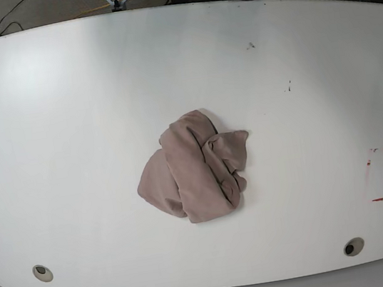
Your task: Layout the t-shirt on the table in an organized manner, then fold the t-shirt properly
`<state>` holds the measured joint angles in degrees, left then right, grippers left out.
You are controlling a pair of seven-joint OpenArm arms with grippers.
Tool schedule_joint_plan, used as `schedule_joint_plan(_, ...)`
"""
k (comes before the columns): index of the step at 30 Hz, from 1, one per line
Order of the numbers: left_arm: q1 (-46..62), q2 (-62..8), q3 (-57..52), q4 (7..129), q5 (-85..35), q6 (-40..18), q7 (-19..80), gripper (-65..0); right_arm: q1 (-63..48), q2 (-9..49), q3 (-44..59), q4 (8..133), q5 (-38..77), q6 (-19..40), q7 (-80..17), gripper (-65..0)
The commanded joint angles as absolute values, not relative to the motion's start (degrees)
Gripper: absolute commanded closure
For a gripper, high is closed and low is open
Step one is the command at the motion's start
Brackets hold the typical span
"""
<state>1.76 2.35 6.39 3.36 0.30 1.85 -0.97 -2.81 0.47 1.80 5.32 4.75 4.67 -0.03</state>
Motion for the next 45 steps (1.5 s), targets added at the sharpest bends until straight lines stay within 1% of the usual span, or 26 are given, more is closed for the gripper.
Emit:
schedule_joint_plan(1,1.84,2.48,6.37,3.55,0.01,1.92,-1.12,-4.7,-2.95,0.39,1.73,5.5,4.64,4.86,0.38,-4.9)
schedule_joint_plan(45,1.71,2.68,6.4,3.46,0.46,2.17,-0.97,-4.7,-3.12,0.51,1.55,6.53,4.83,4.88,0.17,-5.2)
